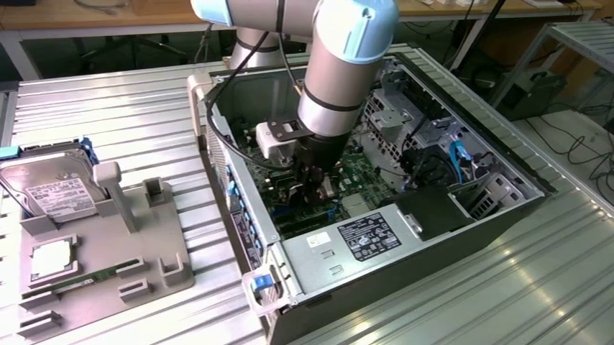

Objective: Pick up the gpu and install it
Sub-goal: 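Insert the gpu into the slot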

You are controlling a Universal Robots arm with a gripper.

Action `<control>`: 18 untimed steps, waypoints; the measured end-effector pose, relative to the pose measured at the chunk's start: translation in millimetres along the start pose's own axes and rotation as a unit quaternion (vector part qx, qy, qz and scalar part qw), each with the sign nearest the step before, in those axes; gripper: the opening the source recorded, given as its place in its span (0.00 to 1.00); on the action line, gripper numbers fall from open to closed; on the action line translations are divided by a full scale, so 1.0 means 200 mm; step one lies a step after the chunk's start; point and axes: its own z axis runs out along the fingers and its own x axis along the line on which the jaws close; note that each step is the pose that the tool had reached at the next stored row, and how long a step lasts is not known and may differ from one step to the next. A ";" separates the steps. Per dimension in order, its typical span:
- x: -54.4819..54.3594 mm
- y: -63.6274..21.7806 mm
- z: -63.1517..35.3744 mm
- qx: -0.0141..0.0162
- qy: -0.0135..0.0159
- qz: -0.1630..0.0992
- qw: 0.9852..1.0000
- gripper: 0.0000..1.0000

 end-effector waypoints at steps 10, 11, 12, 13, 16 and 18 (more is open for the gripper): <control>0.00 -0.001 0.008 0.001 -0.002 0.000 1.000 0.29; 0.00 0.000 0.001 0.001 -0.001 0.000 1.000 0.29; 0.00 0.000 -0.011 0.000 -0.001 0.000 1.000 0.35; 0.00 0.001 -0.022 0.001 -0.001 0.000 1.000 0.35; 0.00 0.004 -0.087 0.000 -0.001 0.000 1.000 0.35; 0.00 0.005 -0.131 0.000 -0.001 0.000 1.000 0.35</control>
